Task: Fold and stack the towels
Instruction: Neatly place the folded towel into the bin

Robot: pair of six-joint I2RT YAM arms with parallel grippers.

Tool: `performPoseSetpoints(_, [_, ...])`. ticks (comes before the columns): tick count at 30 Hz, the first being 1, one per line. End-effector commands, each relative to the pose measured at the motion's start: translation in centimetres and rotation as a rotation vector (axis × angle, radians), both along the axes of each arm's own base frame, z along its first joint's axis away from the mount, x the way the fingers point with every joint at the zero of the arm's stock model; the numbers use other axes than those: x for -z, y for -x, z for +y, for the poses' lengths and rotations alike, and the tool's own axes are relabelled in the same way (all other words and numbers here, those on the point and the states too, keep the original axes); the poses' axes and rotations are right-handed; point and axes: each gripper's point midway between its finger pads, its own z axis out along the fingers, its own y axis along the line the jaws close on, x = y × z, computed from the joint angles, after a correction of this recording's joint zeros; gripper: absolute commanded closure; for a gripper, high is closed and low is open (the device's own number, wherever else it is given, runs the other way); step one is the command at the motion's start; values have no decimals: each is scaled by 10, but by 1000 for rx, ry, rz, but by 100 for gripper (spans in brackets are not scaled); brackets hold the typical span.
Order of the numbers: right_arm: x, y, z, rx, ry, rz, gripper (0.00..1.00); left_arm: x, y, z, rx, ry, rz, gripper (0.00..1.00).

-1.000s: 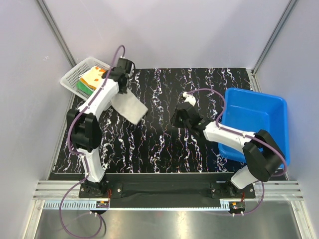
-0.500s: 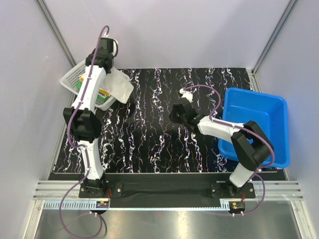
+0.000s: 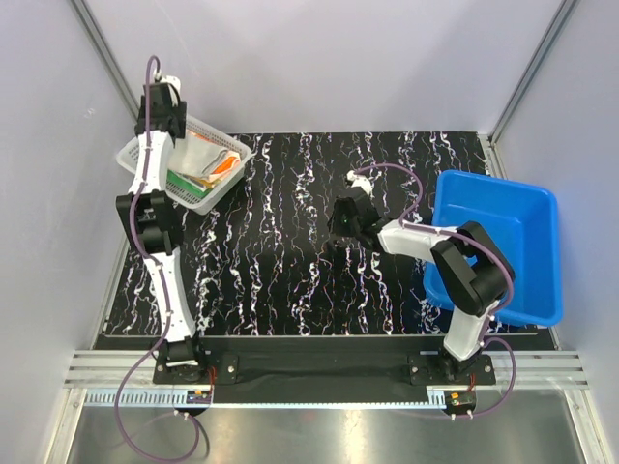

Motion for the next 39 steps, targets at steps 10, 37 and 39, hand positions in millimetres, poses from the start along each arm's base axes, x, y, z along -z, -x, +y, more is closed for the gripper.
performPoseSetpoints(10, [-57, -31, 0, 0, -13, -123, 61, -83, 14, -93, 155, 30, -167, 27])
performPoseSetpoints(37, [-284, 133, -125, 13, -95, -389, 0, -176, 375, -335, 951, 775, -216, 1])
performPoseSetpoints(39, [-286, 135, -128, 25, -100, -390, 0, -180, 383, -338, 987, 789, -211, 1])
